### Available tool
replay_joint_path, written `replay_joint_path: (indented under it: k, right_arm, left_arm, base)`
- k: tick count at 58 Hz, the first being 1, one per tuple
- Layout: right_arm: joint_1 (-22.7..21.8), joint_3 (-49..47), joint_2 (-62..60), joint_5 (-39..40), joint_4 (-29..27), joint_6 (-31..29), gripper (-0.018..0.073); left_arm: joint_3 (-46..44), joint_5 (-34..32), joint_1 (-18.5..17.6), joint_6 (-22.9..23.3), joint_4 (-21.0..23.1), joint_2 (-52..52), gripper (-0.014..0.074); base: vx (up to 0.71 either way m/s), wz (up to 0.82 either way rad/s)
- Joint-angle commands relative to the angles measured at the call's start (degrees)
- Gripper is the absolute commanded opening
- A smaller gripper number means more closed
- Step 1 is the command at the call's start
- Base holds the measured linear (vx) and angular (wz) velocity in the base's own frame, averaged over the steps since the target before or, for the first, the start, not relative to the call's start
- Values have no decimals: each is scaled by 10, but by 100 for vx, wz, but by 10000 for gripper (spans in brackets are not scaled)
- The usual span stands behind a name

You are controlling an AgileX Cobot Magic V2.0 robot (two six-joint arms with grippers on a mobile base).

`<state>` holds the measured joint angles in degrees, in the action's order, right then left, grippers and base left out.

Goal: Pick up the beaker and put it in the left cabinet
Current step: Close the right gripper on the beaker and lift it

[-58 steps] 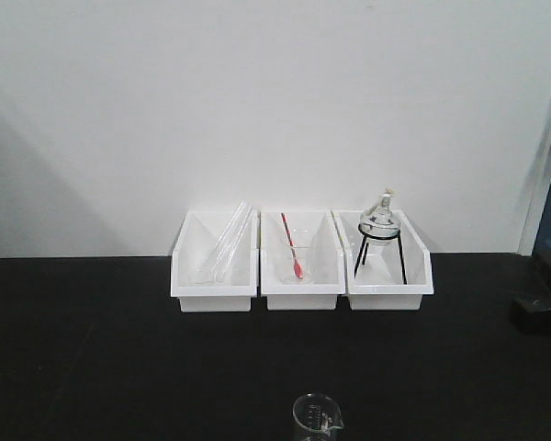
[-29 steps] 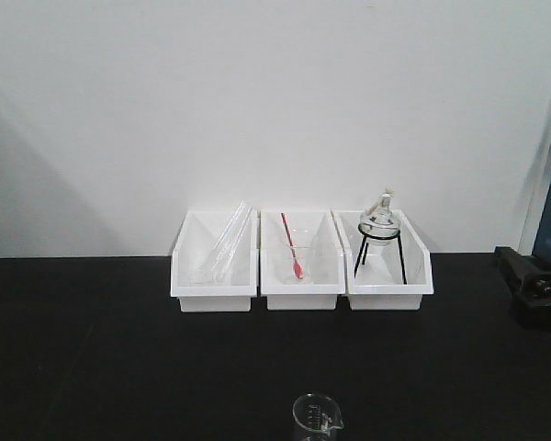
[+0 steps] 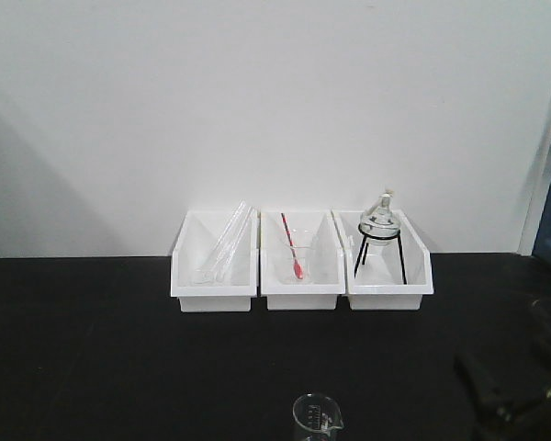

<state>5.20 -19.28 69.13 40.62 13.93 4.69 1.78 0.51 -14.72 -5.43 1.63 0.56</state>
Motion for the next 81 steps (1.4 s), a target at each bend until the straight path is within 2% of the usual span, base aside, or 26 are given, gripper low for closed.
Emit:
replay_joint_path:
  k: [1,8,13,20,27,44,58,81]
  right_arm:
    - [-4,36,59,172,53,10,579]
    - [-4,42,182,289,136,30,578]
    - [-4,30,267,366,174,29,578]
    - [-4,-1,353,365,206,29,578]
    - [-4,-40,405,365,210,31,578]
    - [-4,-148,480,365,280,97,578]
    - [23,-209,507,364,286,96,578]
    - [93,-296,556,351,235,96,578]
  left_arm:
    - [9,-48,-2,2,5,10,1]
    - [9,-48,-2,2,5,10,1]
    - [9,-48,-2,2,5,10,1]
    - [9,-48,-2,2,5,10,1]
    - [9,-48,-2,2,5,10,1]
    - [9,-48,-2,2,5,10,1]
    - [9,-48,-2,2,5,10,1]
    - [9,-48,-2,2,5,10,1]
  base:
    - [0,0]
    - [0,0]
    - [0,0]
    - [0,0]
    - [0,0]
    - [0,0]
    - [0,0]
    - [0,0]
